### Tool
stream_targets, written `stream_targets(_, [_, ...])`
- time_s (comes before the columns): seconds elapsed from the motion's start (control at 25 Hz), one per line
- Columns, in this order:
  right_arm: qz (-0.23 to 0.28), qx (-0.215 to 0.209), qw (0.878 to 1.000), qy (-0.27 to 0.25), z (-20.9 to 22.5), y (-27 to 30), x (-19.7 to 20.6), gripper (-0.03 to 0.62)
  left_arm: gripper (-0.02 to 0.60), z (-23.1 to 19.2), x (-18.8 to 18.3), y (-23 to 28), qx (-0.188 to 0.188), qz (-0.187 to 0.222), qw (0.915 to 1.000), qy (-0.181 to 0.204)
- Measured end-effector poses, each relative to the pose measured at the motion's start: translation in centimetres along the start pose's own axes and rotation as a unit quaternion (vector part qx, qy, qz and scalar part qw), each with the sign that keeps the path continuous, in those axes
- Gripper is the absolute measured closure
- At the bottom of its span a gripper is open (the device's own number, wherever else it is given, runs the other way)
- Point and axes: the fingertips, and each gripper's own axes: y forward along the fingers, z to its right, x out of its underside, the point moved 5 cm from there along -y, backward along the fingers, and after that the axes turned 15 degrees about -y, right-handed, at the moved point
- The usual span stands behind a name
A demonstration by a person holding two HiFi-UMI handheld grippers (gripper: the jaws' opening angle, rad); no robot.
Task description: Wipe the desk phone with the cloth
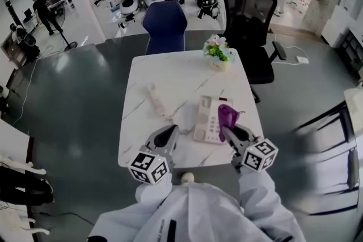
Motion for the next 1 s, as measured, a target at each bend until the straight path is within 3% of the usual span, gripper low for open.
stream_targets(0.24, [0.019,0.031,0.999,0.003,0.8,-0.3,-0.7,0.554,0.584,-0.9,-0.8,-0.3,-0.007,0.013,0.9999,0.004])
stream_targets(0.48, [0.029,0.058,0.998,-0.028,1.3,-0.5,-1.7,0.554,0.583,-2.1,-2.2,-1.0,-0.021,0.035,0.9991,0.012])
stream_targets(1.0, [0.047,0.089,0.994,-0.042,2.5,-0.5,-2.7,0.554,0.584,-3.2,-3.5,-1.1,-0.036,0.052,0.9978,0.023])
